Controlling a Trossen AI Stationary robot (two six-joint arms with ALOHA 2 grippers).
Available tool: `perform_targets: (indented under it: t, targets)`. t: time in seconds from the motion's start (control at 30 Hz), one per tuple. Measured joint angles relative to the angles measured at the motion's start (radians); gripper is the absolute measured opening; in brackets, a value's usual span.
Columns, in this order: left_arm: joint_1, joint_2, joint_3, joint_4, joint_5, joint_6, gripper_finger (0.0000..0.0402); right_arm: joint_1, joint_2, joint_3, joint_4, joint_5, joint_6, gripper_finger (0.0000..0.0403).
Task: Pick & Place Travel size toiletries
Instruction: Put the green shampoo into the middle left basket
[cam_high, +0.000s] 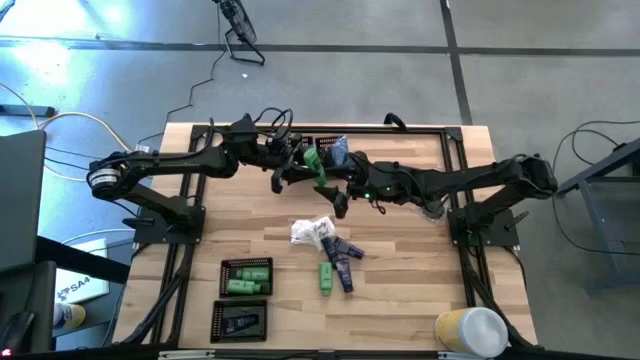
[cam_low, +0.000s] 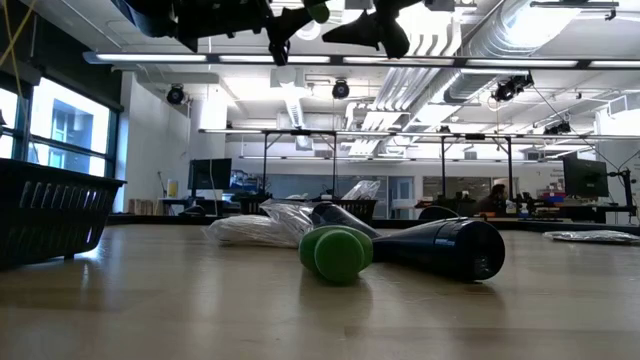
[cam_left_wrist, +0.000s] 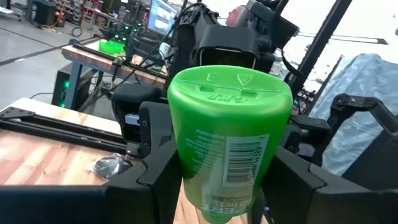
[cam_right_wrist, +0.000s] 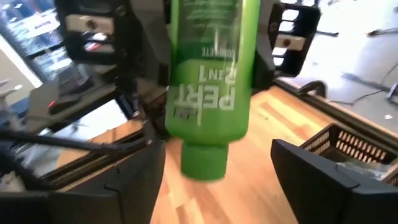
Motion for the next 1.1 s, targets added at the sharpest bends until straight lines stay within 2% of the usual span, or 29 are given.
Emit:
perform_targets:
  t: [0.17,0.5,0.83,0.97,1.1]
  targets:
    - [0.001,-0.013,0.0,0.0,0.017,-0.007,0.018,0.0,-0.044,0.001,-0.077,-0.037,0.006,0.0294]
    - [0.01,-0.054,0.0,-0.023,0.059,-0.031,0.018,0.0,-0.138,0.001,-0.212,-0.04,0.024,0.029]
    - [0.007,-0.157,0.0,-0.353,0.181,-0.155,0.018,-0.003,-0.15,0.001,-0.241,-0.04,0.023,0.029]
    - [-0.006,-0.202,0.0,-0.507,0.254,-0.152,0.018,-0.015,-0.15,0.0,-0.257,-0.039,0.019,0.029]
    - [-0.039,-0.25,0.0,-0.678,0.264,-0.141,0.018,-0.031,-0.15,0.0,-0.265,-0.04,0.016,0.029]
